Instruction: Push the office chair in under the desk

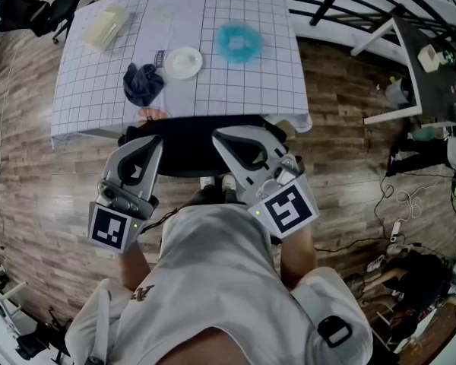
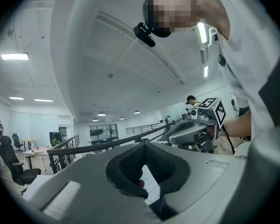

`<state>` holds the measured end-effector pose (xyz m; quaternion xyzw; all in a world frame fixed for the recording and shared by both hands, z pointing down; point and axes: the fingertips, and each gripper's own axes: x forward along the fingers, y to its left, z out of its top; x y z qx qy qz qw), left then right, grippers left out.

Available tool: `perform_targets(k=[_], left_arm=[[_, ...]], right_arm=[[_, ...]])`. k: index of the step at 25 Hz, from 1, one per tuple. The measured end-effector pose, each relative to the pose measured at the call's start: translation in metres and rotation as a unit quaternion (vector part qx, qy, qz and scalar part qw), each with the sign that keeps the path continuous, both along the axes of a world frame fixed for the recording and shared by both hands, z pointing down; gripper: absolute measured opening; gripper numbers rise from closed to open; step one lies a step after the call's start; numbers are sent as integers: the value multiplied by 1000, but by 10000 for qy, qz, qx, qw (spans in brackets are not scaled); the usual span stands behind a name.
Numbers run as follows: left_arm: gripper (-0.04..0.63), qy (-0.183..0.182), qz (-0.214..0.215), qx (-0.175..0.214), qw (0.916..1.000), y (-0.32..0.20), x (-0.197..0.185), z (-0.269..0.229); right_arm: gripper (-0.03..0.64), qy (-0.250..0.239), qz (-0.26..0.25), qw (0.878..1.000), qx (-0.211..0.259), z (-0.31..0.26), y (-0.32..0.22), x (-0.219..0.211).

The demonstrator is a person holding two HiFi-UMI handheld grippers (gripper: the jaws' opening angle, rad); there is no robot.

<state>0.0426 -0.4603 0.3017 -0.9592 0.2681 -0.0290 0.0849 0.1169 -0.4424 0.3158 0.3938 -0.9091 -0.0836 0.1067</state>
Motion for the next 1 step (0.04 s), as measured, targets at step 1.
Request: perform_targets(k=[1], left_arm=[[2,-5,-5,-2,10000,0,-1,1]], right_arm=[[2,2,1,10000,-3,1,0,-1]])
